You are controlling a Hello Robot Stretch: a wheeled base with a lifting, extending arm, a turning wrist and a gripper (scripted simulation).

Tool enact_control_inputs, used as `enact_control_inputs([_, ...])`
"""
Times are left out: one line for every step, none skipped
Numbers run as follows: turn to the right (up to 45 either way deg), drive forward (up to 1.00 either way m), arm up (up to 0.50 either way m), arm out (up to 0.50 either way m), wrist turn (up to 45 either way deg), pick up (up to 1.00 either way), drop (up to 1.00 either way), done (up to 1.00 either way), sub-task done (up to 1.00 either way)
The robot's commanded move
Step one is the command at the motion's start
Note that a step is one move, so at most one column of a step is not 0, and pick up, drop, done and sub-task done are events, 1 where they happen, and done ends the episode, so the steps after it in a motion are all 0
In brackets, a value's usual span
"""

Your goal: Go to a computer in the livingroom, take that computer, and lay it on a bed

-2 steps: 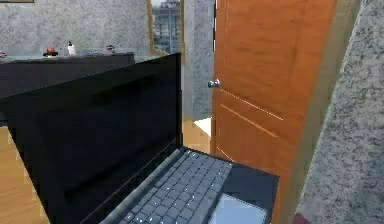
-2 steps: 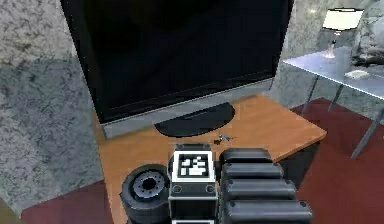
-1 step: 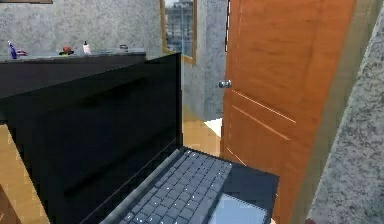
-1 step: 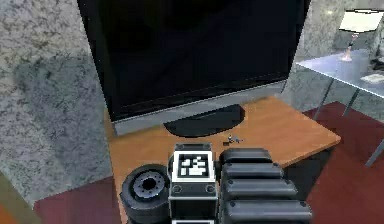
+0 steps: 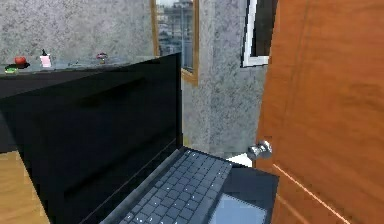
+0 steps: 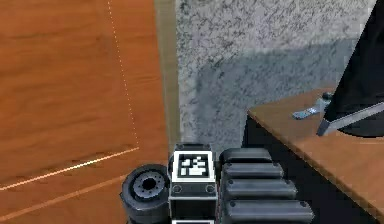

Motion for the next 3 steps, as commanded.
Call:
enact_control_inputs([0.0,0.75,0.00,0.00,0.0,0.00,0.00,0.00,0.00])
enact_control_inputs([33.0,0.00,0.00,0.00,0.0,0.00,0.00,0.00,0.00])
enact_control_inputs([0.0,0.45,0.00,0.00,0.0,0.00,0.00,0.00,0.00])
